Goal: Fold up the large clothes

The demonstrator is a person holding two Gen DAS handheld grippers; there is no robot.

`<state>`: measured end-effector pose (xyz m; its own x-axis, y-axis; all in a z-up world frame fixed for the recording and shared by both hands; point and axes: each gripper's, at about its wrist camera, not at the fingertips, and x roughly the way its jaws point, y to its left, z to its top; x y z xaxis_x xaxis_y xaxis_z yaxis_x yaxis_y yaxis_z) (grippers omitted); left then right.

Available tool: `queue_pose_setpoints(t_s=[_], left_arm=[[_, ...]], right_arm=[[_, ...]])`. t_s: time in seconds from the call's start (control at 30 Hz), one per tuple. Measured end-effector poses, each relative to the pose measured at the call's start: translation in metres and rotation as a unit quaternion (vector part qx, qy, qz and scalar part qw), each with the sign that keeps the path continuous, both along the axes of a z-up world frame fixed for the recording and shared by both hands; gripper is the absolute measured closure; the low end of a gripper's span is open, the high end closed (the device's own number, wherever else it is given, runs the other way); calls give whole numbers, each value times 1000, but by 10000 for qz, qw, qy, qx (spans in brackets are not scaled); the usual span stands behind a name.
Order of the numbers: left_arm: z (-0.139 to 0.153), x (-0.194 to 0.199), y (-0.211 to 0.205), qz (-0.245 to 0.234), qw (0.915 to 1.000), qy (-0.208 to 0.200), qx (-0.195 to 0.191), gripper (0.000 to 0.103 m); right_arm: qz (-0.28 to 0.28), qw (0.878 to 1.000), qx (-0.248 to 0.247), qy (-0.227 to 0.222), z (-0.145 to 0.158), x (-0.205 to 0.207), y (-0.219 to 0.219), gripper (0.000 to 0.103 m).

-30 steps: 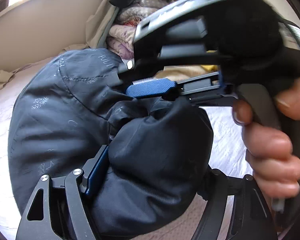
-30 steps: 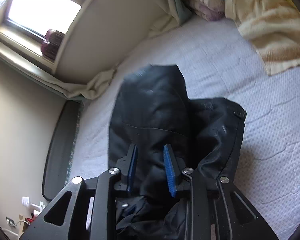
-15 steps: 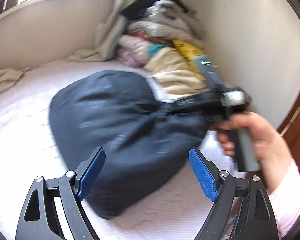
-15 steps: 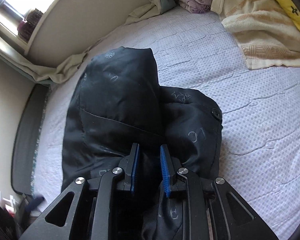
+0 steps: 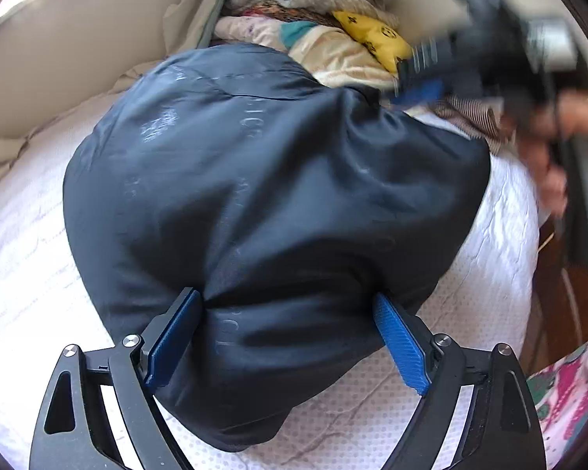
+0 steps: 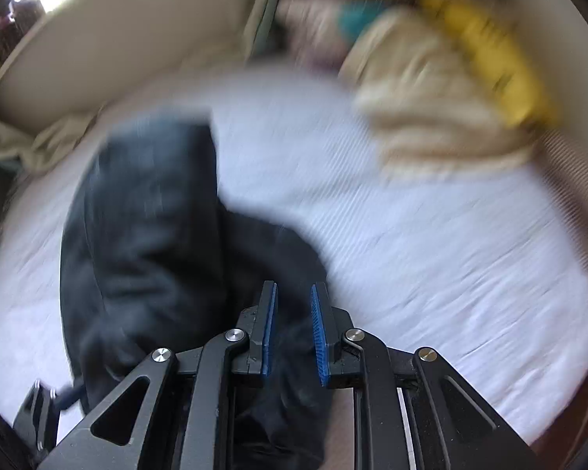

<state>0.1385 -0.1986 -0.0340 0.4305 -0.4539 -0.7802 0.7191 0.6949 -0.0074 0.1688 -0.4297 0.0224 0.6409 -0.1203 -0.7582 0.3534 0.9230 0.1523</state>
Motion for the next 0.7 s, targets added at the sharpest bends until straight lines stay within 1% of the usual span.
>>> queue_pose_setpoints(t_s=[0.07, 0.1, 0.13, 0.17, 0.2, 0.23, 0.3, 0.33, 0.37, 0.43, 0.47, 0.57, 0.63, 0.7], left_arm=[[-3, -3, -7, -130, 9998, -117, 86, 12], [-4, -4, -11, -166, 9997, -144, 107, 12], [-6, -5, -12, -184, 9997, -150, 107, 11], [-7, -5, -13, -196, 9996, -149, 100, 11], [-9, -5, -14, -214, 9996, -142, 78, 11], [-10, -5, -14, -234, 9996, -127, 53, 11], [-10, -1, -15, -260, 9996, -79, -3, 11], [-10, 1, -13, -274, 9996, 3, -82, 11], [-9, 4, -12, -275, 9995, 56, -135, 11], [-8, 9, -9, -255, 9988, 243, -330, 11], [-7, 10, -8, -242, 9985, 297, -385, 11], [-7, 15, -7, -210, 9973, 461, -538, 11], [-7, 16, -9, -207, 9968, 489, -592, 11], [-7, 16, -8, -190, 9968, 468, -618, 11]], right_arm=[[324, 9981, 233, -471, 15, -1, 8, 87], [683, 9939, 522, -687, 20, 5, 16, 87], [944, 9899, 756, -733, 20, 11, 23, 87], [1253, 9843, 1040, -683, 15, 21, 31, 87], [1432, 9814, 1161, -543, 7, 31, 39, 87], [1478, 9821, 1104, -378, -1, 38, 45, 87], [1417, 9867, 798, 20, -19, 53, 54, 89], [1356, 9881, 700, 206, -28, 59, 55, 93], [1309, 9891, 584, 347, -36, 64, 55, 95], [1250, 9905, 234, 522, -46, 67, 57, 103], [1253, 9902, 49, 621, -52, 69, 59, 103], [1258, 9877, -283, 886, -76, 76, 59, 103], [1199, 9873, -307, 999, -91, 81, 52, 103], [1158, 9878, -213, 1024, -102, 85, 46, 103]])
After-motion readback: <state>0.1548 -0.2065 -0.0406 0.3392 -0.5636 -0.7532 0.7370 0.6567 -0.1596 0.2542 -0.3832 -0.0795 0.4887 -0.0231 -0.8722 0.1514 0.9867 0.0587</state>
